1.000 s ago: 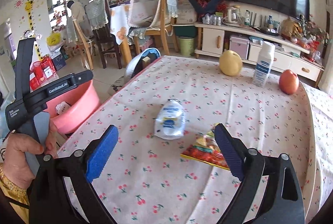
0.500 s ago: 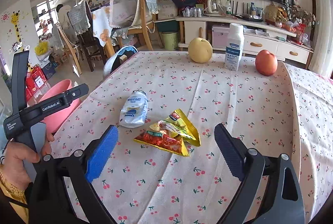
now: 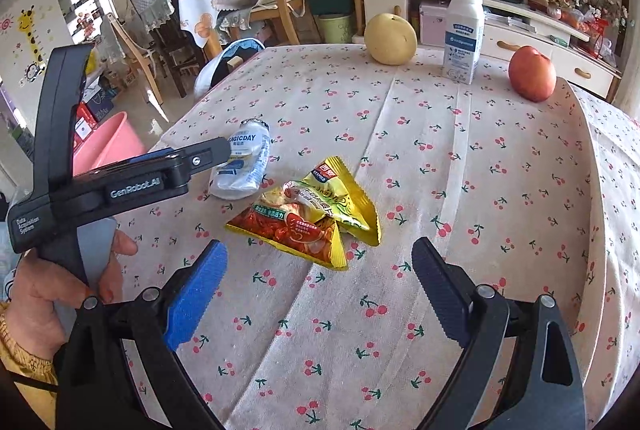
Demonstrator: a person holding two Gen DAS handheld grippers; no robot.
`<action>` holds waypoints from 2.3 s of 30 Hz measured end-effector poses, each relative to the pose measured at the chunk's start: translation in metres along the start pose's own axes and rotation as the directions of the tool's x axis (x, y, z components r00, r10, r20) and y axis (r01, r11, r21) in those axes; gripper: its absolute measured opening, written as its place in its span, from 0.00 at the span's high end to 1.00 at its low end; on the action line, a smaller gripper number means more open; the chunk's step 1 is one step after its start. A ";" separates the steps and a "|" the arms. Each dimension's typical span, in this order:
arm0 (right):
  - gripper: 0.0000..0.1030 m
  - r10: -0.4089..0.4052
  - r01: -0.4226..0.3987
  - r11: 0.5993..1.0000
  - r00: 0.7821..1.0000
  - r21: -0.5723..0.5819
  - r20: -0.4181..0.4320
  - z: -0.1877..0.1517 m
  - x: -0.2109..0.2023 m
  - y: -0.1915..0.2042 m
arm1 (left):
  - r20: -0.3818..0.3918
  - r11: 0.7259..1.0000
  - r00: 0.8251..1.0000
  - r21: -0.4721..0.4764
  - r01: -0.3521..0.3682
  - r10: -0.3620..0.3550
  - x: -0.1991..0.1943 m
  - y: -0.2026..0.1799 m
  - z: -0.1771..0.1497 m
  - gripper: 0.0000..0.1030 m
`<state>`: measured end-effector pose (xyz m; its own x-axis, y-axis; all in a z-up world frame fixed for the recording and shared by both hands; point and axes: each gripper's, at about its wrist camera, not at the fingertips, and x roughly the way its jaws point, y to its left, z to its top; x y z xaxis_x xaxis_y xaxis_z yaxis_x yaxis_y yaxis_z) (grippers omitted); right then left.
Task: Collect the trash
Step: 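Move both tools back over the table toward the drink pouch and yellow wrappers, then grasp the white MAGICDAY pouch with the left gripper while the right grasps the yellow wrappers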
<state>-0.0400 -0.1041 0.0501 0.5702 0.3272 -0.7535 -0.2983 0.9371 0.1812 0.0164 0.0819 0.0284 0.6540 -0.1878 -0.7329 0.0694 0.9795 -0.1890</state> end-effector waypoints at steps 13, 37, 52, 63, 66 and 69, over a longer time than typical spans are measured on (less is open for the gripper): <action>0.10 0.020 -0.023 0.999 0.997 -0.043 -0.071 0.012 0.029 -0.007 | -0.083 0.994 0.992 0.063 -0.091 0.096 0.042 -0.016 0.005 0.22; 0.10 0.034 -0.039 0.997 0.997 -0.072 -0.076 0.019 0.060 -0.014 | -0.065 0.993 0.992 0.061 -0.101 0.105 0.040 -0.014 0.010 0.40; 0.60 -0.015 0.013 0.996 1.000 -0.090 -0.026 0.019 0.058 -0.016 | -0.024 0.997 0.997 0.025 -0.070 0.070 0.017 -0.003 0.012 0.40; 0.76 -0.039 0.040 0.995 0.999 -0.094 0.010 0.019 0.052 -0.017 | -0.007 0.999 0.999 -0.003 -0.048 0.048 0.006 0.009 0.014 0.40; 0.78 -0.046 0.048 0.994 0.999 -0.103 0.024 0.018 0.050 -0.015 | 0.000 0.999 0.999 0.000 -0.051 0.051 0.003 0.011 0.014 0.40; 0.78 -0.055 0.057 0.993 0.998 -0.107 0.027 0.017 0.050 -0.014 | 0.001 0.999 0.999 -0.003 -0.049 0.049 0.001 0.012 0.013 0.40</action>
<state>0.0060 -0.0989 0.0209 0.6064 0.2787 -0.7447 -0.3456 0.9359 0.0688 0.0277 0.0945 0.0342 0.6576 -0.1396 -0.7404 0.0353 0.9873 -0.1548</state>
